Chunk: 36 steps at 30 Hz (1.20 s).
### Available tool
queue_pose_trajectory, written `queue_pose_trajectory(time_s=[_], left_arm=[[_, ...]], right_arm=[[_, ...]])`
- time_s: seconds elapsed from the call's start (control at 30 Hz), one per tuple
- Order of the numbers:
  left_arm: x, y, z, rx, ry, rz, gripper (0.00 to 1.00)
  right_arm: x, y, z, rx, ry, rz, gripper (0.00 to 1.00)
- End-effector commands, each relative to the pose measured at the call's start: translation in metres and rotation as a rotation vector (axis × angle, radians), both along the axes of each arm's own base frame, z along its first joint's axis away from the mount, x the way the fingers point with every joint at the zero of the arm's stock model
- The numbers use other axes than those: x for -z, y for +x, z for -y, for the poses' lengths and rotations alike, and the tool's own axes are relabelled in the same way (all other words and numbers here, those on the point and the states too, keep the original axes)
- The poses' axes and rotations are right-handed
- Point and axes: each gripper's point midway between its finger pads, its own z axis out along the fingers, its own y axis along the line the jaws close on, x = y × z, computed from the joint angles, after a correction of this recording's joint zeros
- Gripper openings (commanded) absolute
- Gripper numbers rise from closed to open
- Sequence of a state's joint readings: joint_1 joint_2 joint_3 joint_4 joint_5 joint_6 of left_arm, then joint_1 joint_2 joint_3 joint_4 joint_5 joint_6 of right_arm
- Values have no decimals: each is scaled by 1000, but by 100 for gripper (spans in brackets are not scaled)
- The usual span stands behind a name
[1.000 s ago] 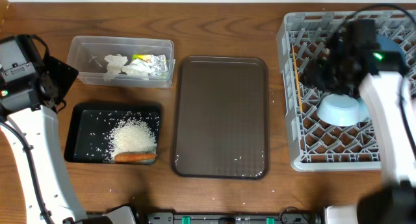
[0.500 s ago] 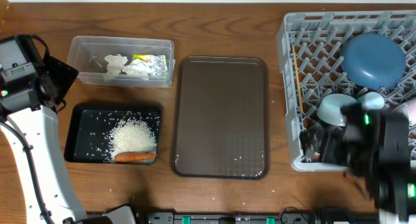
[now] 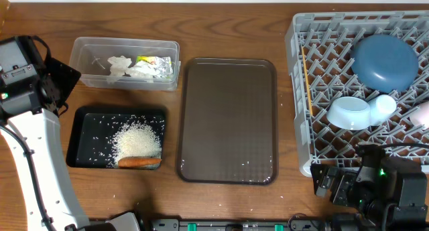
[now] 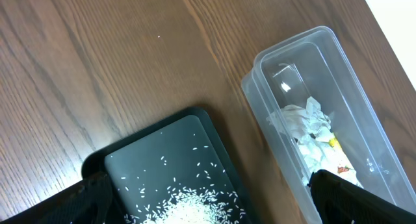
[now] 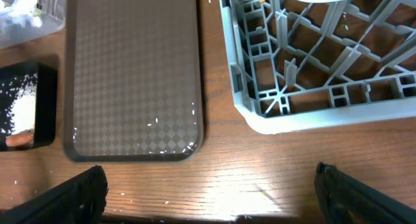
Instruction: Sort waste into correct bins and load items into the dishwasher rack
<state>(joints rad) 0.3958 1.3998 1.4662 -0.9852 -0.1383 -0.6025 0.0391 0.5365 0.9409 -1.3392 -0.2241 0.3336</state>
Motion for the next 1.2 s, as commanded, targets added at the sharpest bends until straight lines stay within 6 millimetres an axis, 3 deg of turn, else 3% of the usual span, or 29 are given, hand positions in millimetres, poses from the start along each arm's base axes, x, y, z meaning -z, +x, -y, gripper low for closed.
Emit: queue_pose_trajectory(time_s=[0.0,0.17,0.4,0.7,1.17], left_arm=[[-2,0,-4,-12,10,-1,100],[-2,0,-4,-12,10,-1,100],[-2,0,-4,-12,10,-1,100],[-2,0,-4,-12,10,-1,100],[-2,0,-4,-12,10,-1,100]], right_arm=[[2,0,3,8,-20,-2,99],[4,2,13,13,-101,10,99],[-14,38,-3,-117,-146,206,99],[13,73,-1,-62,-127,413,99],[44,100,-5,-42,-64,795,99]])
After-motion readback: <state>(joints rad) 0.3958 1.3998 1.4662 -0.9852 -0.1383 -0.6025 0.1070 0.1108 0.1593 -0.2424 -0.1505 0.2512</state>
